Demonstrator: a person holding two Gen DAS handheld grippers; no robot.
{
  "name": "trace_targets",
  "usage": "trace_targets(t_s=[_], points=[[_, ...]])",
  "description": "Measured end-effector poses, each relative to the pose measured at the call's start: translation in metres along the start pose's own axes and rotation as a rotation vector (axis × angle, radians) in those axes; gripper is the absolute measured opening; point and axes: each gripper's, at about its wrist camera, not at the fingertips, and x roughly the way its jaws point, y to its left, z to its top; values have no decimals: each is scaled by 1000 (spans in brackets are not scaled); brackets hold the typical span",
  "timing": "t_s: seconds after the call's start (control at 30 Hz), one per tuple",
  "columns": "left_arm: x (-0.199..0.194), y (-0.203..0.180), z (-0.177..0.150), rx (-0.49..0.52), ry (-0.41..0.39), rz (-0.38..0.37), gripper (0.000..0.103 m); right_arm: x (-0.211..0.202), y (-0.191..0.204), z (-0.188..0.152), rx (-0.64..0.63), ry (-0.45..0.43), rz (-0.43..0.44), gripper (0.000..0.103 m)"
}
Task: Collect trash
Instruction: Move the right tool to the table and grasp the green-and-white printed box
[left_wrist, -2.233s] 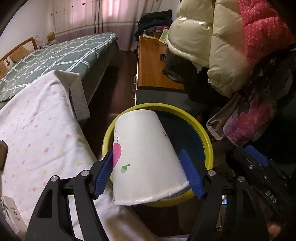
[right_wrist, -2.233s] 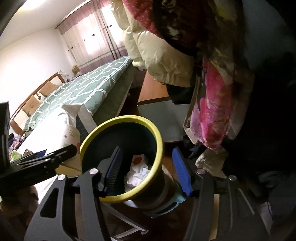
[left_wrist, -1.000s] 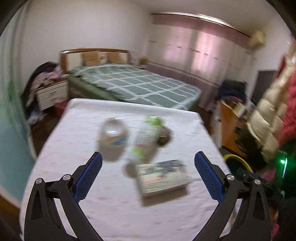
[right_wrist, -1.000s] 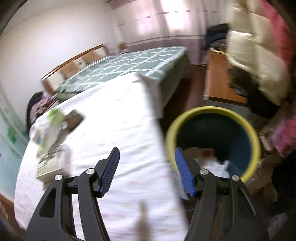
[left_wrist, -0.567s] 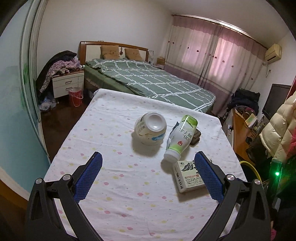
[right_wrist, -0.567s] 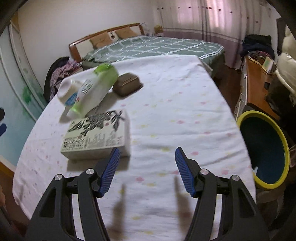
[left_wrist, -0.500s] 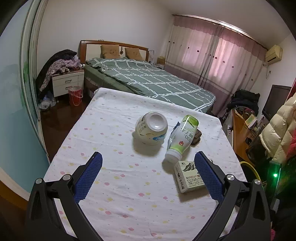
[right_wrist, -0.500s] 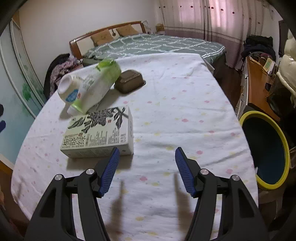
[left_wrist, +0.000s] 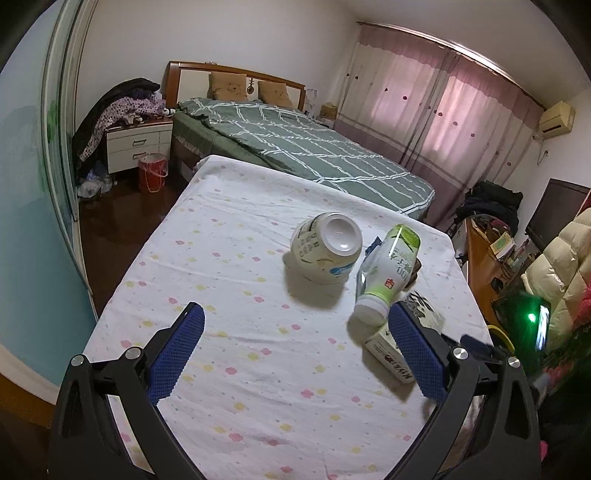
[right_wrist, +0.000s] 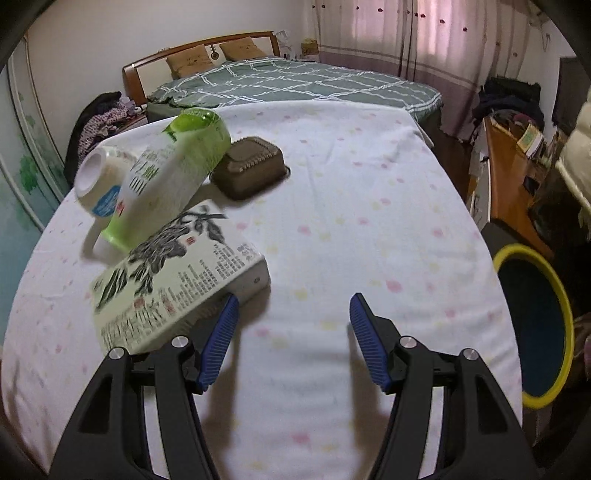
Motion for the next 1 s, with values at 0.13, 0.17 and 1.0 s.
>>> trace_targets(t_s=[0.13,0.17,1.0], points=[[3,10,3,-9,-6,2,98,2,3,20,25,-22,-42,60],[2,13,4,-9,-10,5,98,-2,1,21,44,-34,-39,60],[19,57,4,-61,15,-62,98,8,57,-8,142,-42,-111,91]])
